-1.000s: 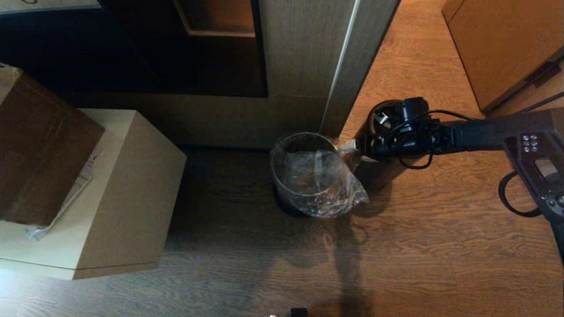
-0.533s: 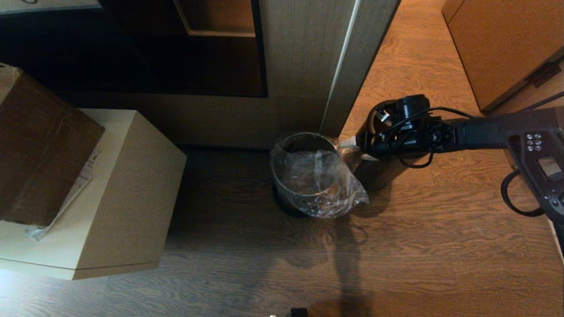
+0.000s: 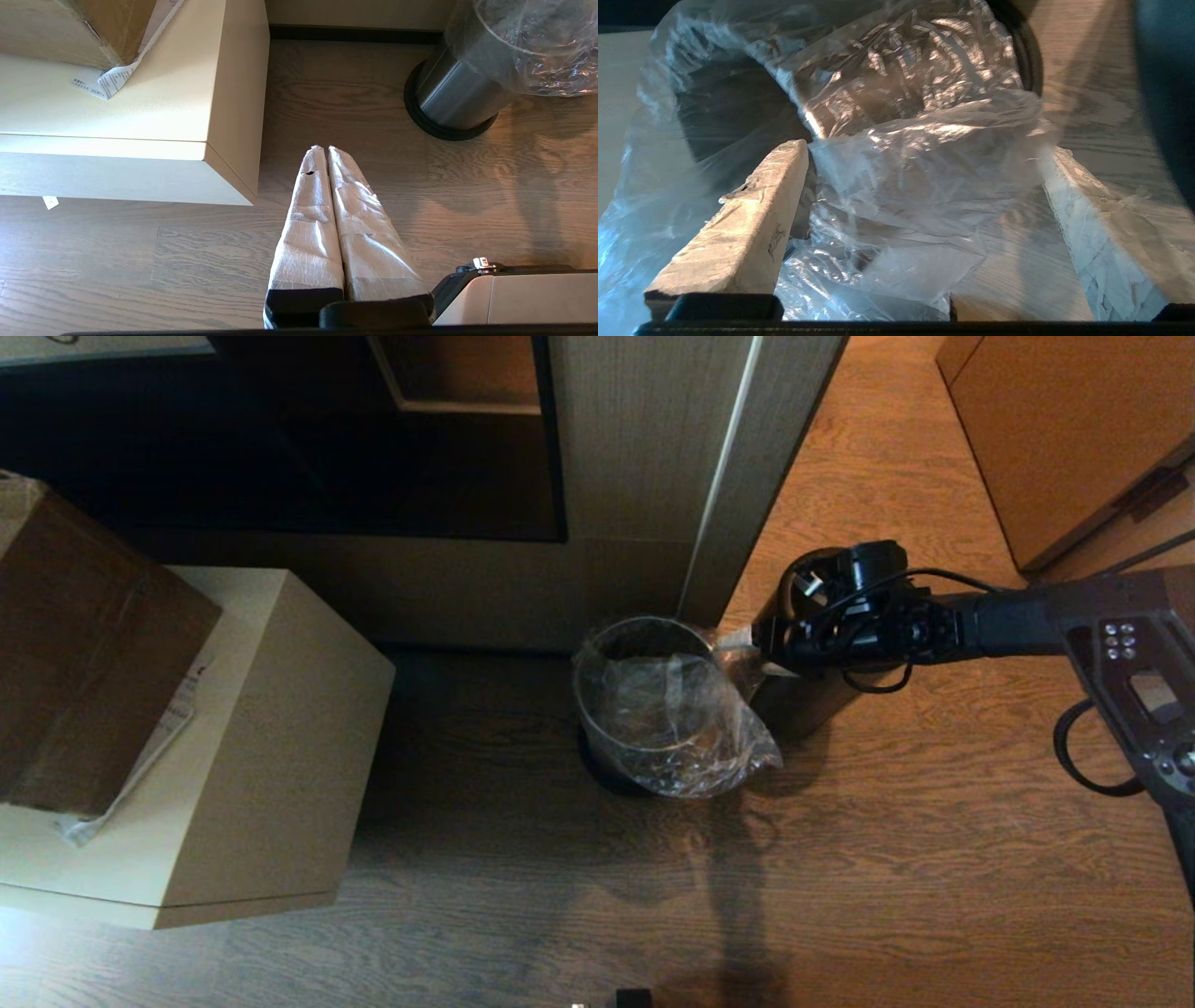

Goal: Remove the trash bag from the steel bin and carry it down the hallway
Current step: Pick up the trash bag

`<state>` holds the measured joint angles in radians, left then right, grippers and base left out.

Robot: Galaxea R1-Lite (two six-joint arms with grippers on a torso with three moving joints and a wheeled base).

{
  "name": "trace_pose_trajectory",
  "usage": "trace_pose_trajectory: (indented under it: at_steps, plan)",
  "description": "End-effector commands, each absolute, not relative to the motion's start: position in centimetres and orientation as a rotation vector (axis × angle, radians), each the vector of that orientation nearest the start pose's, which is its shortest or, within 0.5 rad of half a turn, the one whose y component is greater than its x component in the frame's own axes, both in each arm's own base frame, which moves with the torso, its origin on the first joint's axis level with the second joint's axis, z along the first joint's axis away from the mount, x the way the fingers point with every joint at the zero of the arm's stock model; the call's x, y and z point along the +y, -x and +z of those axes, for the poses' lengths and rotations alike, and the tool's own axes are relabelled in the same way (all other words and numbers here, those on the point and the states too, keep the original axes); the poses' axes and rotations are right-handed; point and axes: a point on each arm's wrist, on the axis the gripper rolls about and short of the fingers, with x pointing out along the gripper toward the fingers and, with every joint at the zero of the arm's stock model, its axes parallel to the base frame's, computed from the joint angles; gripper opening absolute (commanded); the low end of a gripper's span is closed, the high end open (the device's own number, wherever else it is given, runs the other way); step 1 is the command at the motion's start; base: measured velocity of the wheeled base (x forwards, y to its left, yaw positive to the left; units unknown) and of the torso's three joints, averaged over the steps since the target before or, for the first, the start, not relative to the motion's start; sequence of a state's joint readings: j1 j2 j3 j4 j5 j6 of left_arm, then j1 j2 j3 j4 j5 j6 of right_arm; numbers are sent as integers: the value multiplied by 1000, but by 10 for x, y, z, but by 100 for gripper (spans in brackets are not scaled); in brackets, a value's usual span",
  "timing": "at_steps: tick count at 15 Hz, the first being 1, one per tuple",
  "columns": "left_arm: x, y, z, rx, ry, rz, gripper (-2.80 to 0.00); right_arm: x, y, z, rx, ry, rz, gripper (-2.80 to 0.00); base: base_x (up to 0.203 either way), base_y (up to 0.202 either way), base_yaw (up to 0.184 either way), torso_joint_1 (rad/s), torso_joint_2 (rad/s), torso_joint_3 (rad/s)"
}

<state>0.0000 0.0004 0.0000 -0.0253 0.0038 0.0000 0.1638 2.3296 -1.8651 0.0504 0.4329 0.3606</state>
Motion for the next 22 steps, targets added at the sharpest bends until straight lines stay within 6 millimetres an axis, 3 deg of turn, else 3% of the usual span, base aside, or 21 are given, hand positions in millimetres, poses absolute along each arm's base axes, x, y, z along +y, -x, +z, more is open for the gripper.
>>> trace_pose_trajectory:
  at_steps: [1, 5, 6, 15, 22]
  plan:
    - [0, 22, 75, -14, 0, 5, -280, 89, -476, 155, 625, -415, 489, 0, 0, 0, 0, 0, 0, 0]
    - [0, 22, 75, -15, 0, 5, -280, 89, -477, 157, 613, -436, 491, 0, 0, 0, 0, 0, 0, 0]
    - [0, 22, 75, -14, 0, 5, -280, 90, -478, 160, 598, -445, 492, -280, 0, 0, 0, 0, 0, 0]
    - [0, 22, 75, -14, 0, 5, -280, 90, -473, 170, 588, -445, 507, -280, 0, 0, 0, 0, 0, 0]
    - [0, 22, 75, -15, 0, 5, -280, 96, -447, 203, 570, -428, 536, -280, 0, 0, 0, 0, 0, 0]
